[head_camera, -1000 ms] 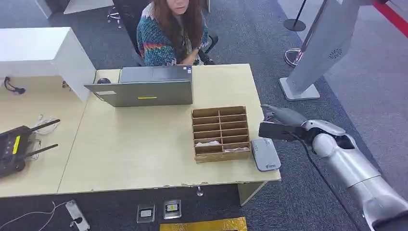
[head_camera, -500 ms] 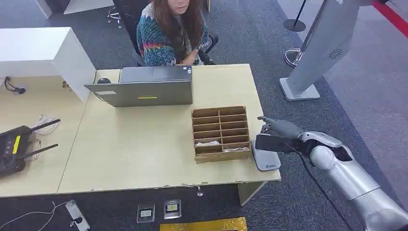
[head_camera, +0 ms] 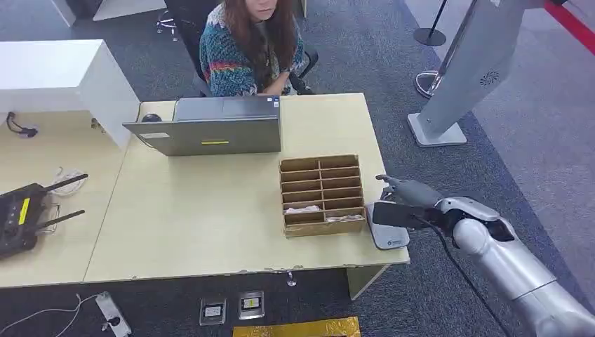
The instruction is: Pass the card to the sensor for recognition and then transmit it.
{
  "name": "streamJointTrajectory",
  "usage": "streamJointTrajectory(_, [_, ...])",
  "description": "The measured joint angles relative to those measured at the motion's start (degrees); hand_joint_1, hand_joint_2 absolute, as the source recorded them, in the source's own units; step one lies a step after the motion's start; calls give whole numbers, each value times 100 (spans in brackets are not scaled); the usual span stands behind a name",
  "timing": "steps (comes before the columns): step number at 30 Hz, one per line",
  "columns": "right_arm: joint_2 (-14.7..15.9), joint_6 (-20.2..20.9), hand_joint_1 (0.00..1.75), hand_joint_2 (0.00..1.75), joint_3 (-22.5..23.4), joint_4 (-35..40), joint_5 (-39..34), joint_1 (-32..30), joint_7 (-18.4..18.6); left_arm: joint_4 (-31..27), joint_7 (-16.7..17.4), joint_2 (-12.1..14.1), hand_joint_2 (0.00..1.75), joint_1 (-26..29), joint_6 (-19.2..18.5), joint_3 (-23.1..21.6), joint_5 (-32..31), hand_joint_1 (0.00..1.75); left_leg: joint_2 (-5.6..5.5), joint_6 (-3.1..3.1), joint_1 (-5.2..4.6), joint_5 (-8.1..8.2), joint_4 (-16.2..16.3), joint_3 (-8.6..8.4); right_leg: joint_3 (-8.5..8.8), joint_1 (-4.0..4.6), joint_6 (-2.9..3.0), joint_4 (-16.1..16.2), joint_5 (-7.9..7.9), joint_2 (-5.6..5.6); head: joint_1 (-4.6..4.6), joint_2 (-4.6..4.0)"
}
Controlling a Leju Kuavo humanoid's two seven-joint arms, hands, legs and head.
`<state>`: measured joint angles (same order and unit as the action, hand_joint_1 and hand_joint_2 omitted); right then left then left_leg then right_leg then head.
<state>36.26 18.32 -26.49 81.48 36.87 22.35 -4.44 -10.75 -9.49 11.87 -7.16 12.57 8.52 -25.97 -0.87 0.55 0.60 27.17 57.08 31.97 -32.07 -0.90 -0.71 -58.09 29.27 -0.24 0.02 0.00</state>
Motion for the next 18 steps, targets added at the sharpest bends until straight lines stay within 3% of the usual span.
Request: streamJointTrajectory(18, [-28,-512,175,175,96,-317,48,-532,26,0,-4,-11,0,-18,-17,9,-77,0,1,0,1,3,-1,-3,2,1,0,1,0,2,2,0])
